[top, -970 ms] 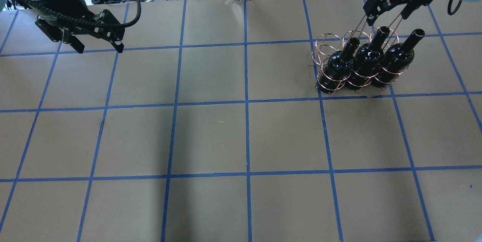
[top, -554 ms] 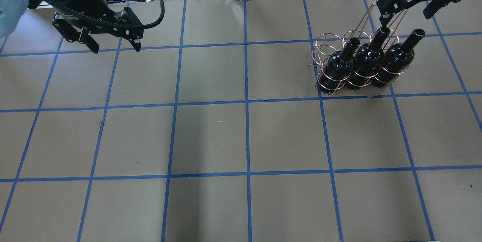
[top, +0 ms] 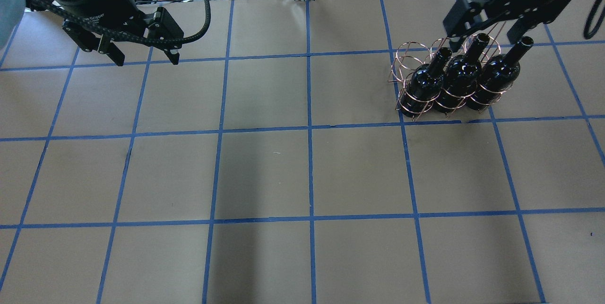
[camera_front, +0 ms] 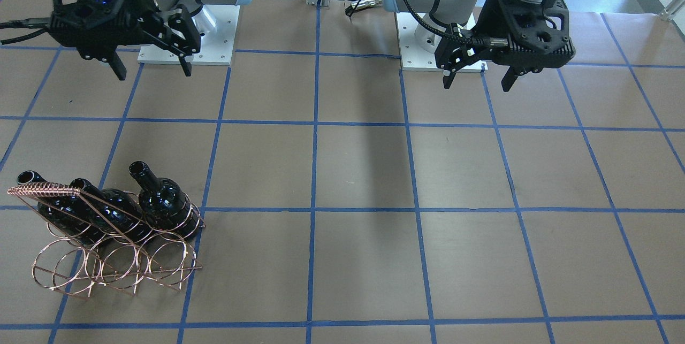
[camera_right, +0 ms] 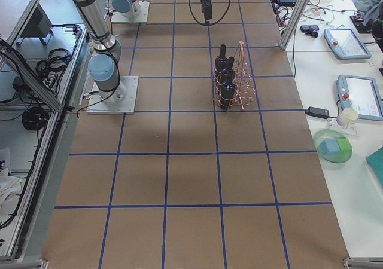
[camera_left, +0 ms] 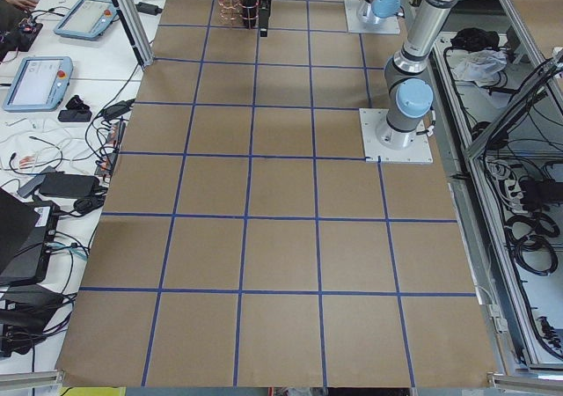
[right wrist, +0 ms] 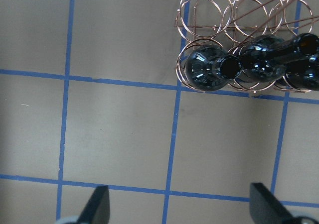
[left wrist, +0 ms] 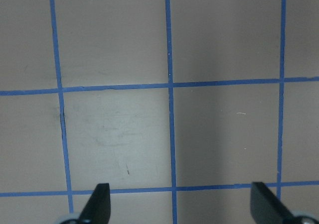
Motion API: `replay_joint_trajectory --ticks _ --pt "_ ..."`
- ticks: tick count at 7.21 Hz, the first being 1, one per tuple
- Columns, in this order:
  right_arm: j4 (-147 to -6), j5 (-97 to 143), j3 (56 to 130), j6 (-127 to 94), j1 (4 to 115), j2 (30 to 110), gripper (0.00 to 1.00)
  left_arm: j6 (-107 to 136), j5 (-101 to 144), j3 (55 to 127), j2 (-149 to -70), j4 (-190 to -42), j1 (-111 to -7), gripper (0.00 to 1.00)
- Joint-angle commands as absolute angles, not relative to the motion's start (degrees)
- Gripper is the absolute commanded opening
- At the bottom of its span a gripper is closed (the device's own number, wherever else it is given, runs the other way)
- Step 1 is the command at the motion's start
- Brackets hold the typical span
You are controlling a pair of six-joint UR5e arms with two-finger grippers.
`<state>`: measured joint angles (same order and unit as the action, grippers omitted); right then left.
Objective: Place wine into wine basket
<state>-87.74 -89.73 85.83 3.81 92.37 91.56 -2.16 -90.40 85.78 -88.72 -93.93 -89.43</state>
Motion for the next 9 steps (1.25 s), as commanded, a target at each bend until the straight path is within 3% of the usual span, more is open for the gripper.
replay_joint_trajectory --ticks 1,9 --pt "-88.9 -89.2 86.0 2.0 94.1 91.2 1.00 -2.2 -90.4 86.0 -88.4 -95.1 -89.5 1.00" --pt "-93.4 -90.0 85.7 -1.0 93.6 92.5 1.00 -2.1 -90.3 87.0 -88.6 -95.8 -89.6 1.00"
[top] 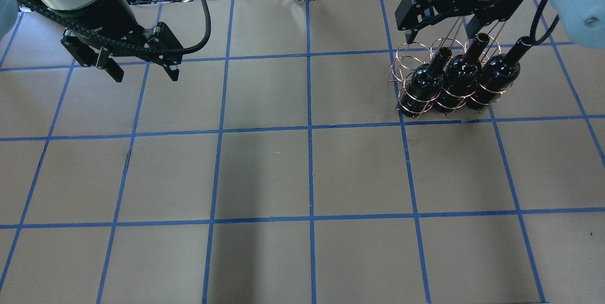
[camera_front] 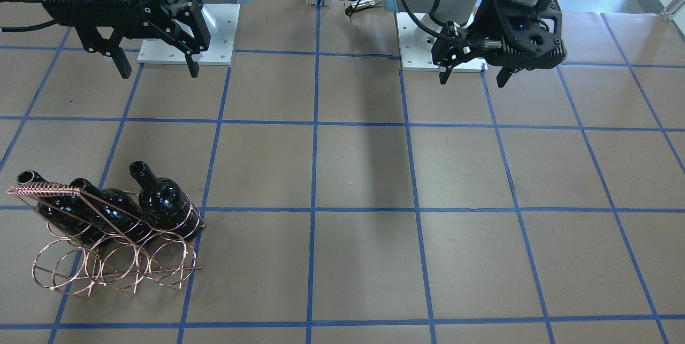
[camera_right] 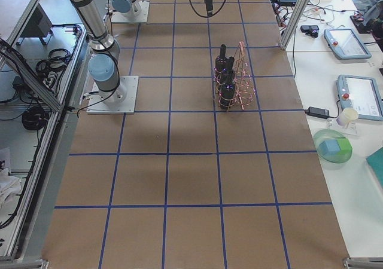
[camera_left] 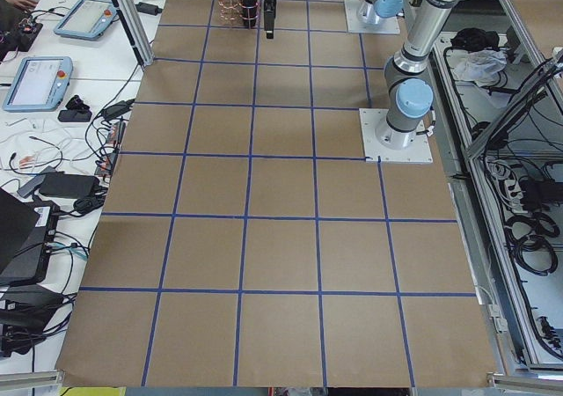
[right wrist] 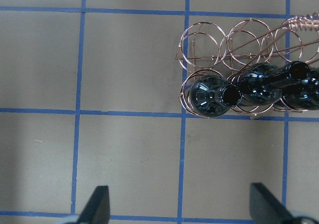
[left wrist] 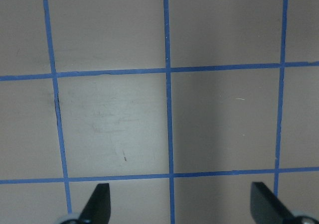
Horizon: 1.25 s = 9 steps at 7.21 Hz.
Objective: Place wine into wine basket
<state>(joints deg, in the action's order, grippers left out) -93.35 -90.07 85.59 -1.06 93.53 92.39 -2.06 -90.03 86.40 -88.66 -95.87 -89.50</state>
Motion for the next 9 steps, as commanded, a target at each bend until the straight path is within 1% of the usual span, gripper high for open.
replay_joint_trajectory --ticks 1,5,6,9 --pt "-93.4 -90.0 85.7 -0.8 93.5 92.5 1.00 -2.1 -90.6 87.2 -88.3 -95.9 -89.3 1.00" --pt "-93.3 -89.1 85.9 -0.8 93.8 92.9 1.00 -1.1 -89.6 87.5 -89.1 -95.2 -89.5 1.00" --pt "-93.3 -88.9 85.9 -0.8 93.8 93.0 1.00 0.1 -86.4 87.5 -89.5 -92.7 -89.2 1.00" --pt "-93.3 -88.9 85.9 -0.7 93.8 93.1 1.00 -0.8 -88.1 90.2 -89.8 -92.1 -89.2 1.00"
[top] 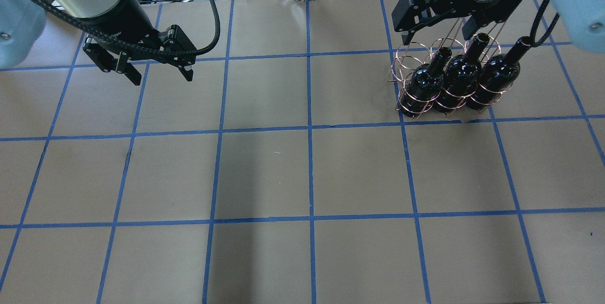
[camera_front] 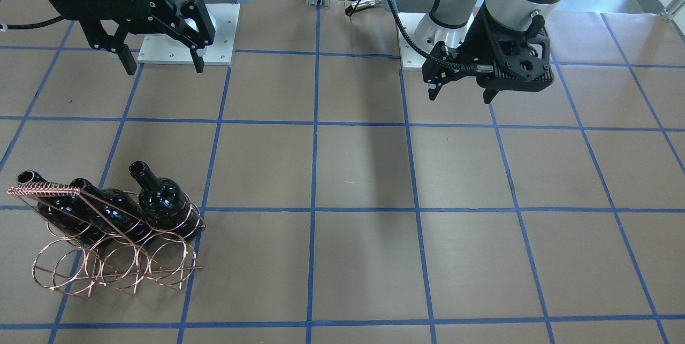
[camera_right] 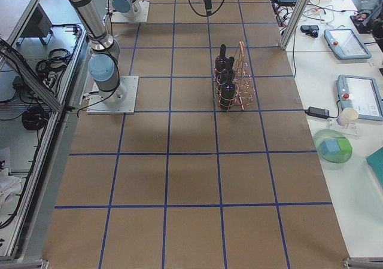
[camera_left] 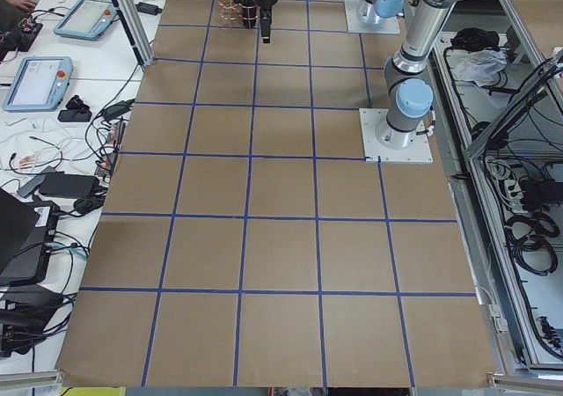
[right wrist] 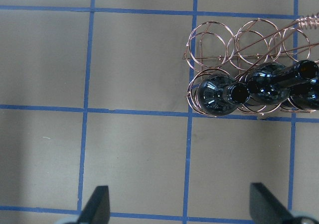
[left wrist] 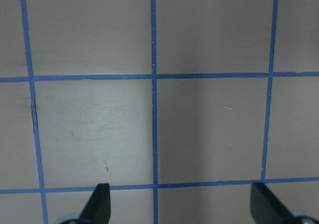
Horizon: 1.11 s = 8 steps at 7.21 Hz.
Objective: Place wine into wine basket
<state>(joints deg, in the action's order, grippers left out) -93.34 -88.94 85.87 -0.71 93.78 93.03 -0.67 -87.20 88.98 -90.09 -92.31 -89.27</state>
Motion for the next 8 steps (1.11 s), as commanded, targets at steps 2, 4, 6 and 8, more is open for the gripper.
replay_joint_trajectory --ticks 2,4,6,8 --pt "-93.3 -88.9 86.0 -0.7 93.8 93.1 1.00 -0.9 -88.2 90.4 -89.9 -92.3 -89.3 1.00" --pt "-93.3 -89.0 86.0 -0.8 93.8 93.1 1.00 -0.9 -88.9 90.2 -88.0 -92.4 -89.3 1.00" --pt "-93.3 -89.1 86.0 -0.7 93.8 93.1 1.00 -0.4 -88.7 88.9 -86.4 -92.7 -89.2 1.00" --pt "-93.3 -89.0 86.0 -0.7 93.8 93.1 1.00 -0.4 -88.6 88.9 -86.3 -92.8 -89.1 1.00"
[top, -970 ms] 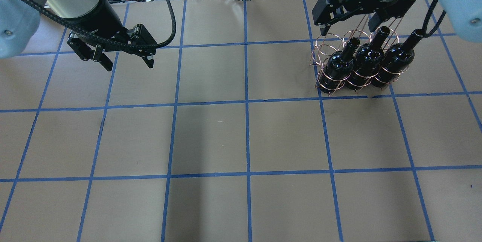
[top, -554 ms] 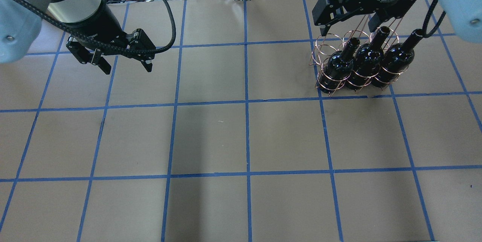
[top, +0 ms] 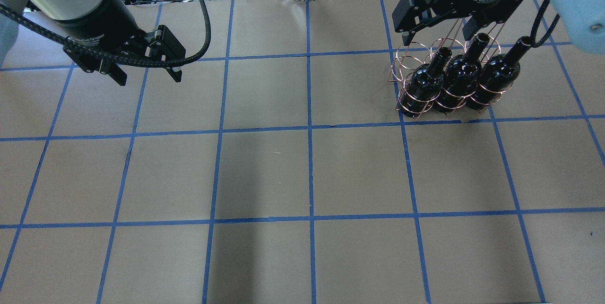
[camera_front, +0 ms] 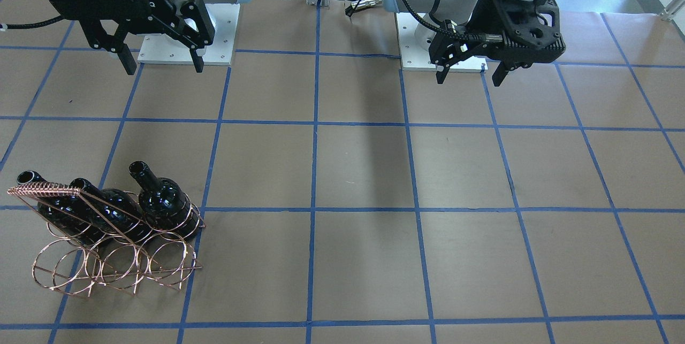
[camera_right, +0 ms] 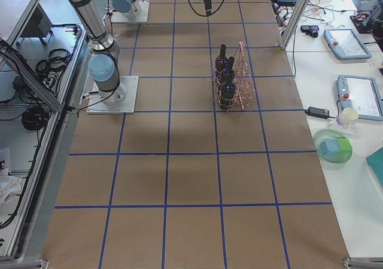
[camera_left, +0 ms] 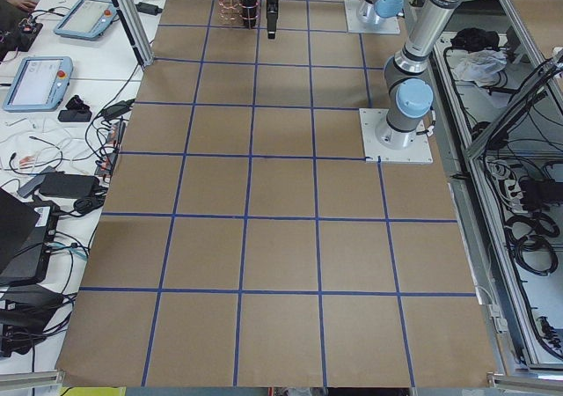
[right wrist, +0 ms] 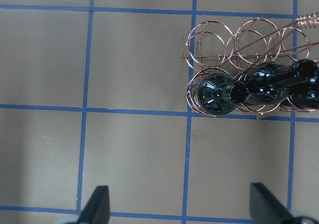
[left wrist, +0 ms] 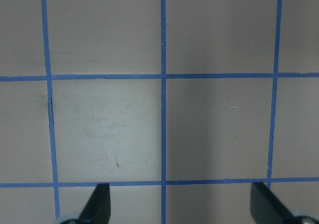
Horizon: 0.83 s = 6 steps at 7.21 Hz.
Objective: Place wine into wine basket
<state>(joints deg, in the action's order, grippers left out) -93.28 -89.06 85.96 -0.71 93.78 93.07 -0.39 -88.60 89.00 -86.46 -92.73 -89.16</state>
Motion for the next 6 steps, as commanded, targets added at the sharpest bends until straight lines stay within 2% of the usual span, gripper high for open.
replay_joint_trajectory --ticks 1,6 --pt "-93.3 -89.0 86.0 -0.7 93.9 93.1 1.00 -0.4 -88.8 88.9 -86.2 -93.0 -89.2 1.00" --pt "-93.3 -88.9 86.0 -0.7 93.8 93.2 1.00 -0.4 -88.9 89.0 -86.0 -93.4 -89.0 1.00"
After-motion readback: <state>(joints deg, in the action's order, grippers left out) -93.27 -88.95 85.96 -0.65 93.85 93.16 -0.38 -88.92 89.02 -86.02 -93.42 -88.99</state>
